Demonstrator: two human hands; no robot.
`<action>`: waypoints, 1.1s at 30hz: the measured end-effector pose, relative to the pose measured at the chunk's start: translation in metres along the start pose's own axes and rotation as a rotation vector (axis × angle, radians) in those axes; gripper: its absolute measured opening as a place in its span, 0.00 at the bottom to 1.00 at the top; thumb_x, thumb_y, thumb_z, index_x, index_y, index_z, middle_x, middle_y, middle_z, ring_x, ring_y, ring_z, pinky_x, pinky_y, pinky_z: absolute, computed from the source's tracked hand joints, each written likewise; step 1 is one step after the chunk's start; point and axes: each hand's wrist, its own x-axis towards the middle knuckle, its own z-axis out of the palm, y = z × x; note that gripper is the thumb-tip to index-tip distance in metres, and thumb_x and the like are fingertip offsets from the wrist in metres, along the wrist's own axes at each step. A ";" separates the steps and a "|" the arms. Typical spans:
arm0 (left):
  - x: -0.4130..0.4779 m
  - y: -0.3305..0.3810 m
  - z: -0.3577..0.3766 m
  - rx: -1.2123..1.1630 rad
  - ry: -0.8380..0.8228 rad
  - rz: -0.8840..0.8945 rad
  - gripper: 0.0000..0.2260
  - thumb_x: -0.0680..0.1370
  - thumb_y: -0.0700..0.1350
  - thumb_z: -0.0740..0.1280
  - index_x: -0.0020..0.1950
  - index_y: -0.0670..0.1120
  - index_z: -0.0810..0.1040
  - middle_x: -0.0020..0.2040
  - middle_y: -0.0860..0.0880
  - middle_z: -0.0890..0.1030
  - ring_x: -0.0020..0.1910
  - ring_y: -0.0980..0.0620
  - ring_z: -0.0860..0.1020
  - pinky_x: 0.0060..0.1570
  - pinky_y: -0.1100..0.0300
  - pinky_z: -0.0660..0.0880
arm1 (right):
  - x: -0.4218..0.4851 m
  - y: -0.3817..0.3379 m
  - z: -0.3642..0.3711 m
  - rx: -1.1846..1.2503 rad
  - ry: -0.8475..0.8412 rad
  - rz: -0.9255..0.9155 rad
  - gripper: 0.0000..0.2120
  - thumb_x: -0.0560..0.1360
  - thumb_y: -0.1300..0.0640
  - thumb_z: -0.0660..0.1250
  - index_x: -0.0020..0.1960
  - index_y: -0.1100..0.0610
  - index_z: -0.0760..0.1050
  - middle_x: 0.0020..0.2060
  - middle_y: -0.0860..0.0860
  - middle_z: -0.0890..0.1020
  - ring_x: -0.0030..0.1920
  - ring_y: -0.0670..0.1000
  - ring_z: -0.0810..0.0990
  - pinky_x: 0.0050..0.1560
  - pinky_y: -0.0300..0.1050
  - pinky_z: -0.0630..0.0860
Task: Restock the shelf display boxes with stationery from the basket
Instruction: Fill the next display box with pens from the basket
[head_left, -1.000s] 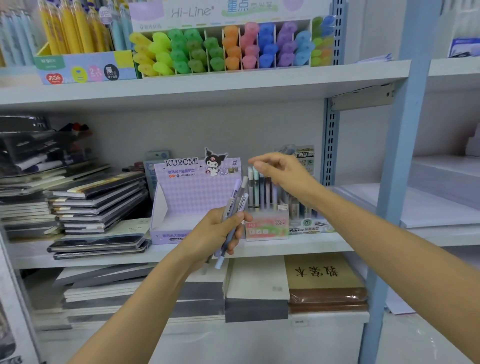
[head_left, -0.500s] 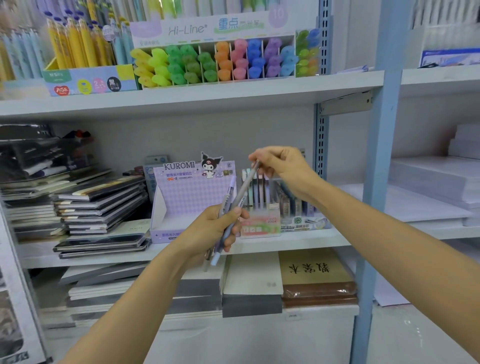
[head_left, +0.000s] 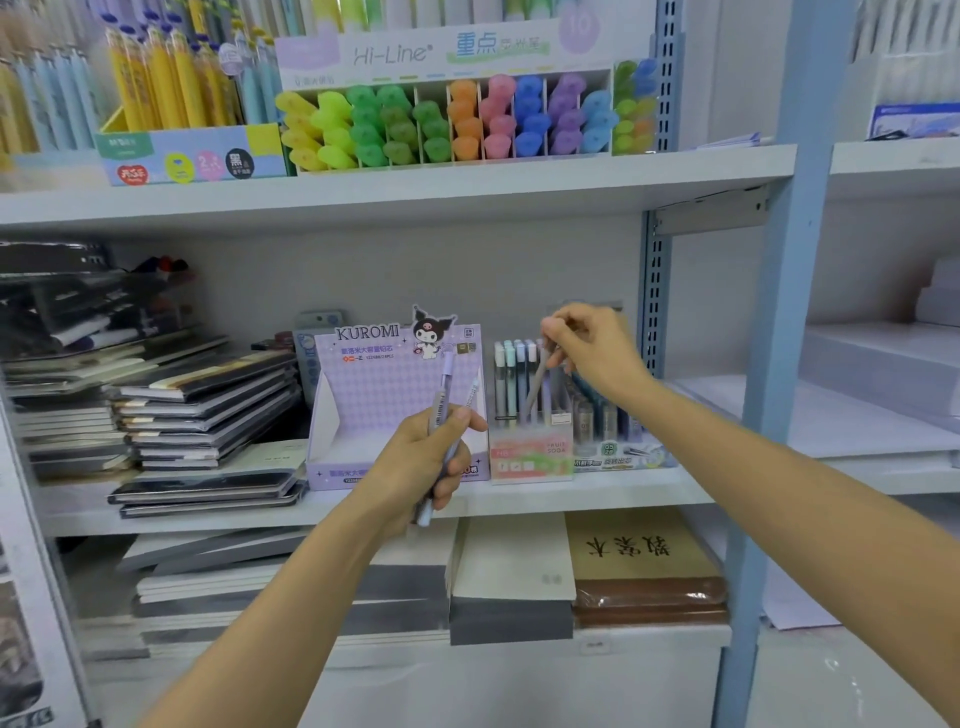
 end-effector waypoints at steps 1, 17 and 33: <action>0.000 -0.002 -0.001 0.013 -0.007 0.000 0.12 0.83 0.52 0.60 0.52 0.45 0.77 0.27 0.51 0.67 0.22 0.55 0.62 0.21 0.64 0.62 | 0.000 0.004 0.004 -0.027 -0.008 -0.005 0.10 0.80 0.59 0.63 0.47 0.64 0.79 0.38 0.58 0.83 0.36 0.54 0.84 0.33 0.40 0.78; 0.010 -0.018 -0.009 0.049 -0.041 0.005 0.11 0.82 0.51 0.62 0.49 0.46 0.79 0.28 0.52 0.66 0.22 0.55 0.60 0.20 0.64 0.60 | 0.014 0.017 0.022 -0.106 -0.112 -0.033 0.07 0.78 0.58 0.66 0.52 0.62 0.77 0.38 0.59 0.83 0.32 0.53 0.83 0.33 0.41 0.81; 0.010 -0.018 -0.010 0.177 -0.087 -0.015 0.13 0.82 0.50 0.61 0.53 0.41 0.78 0.28 0.51 0.67 0.22 0.55 0.61 0.21 0.64 0.61 | 0.001 0.013 0.019 -0.279 -0.038 -0.081 0.14 0.77 0.53 0.68 0.62 0.54 0.78 0.48 0.51 0.76 0.46 0.48 0.74 0.56 0.49 0.75</action>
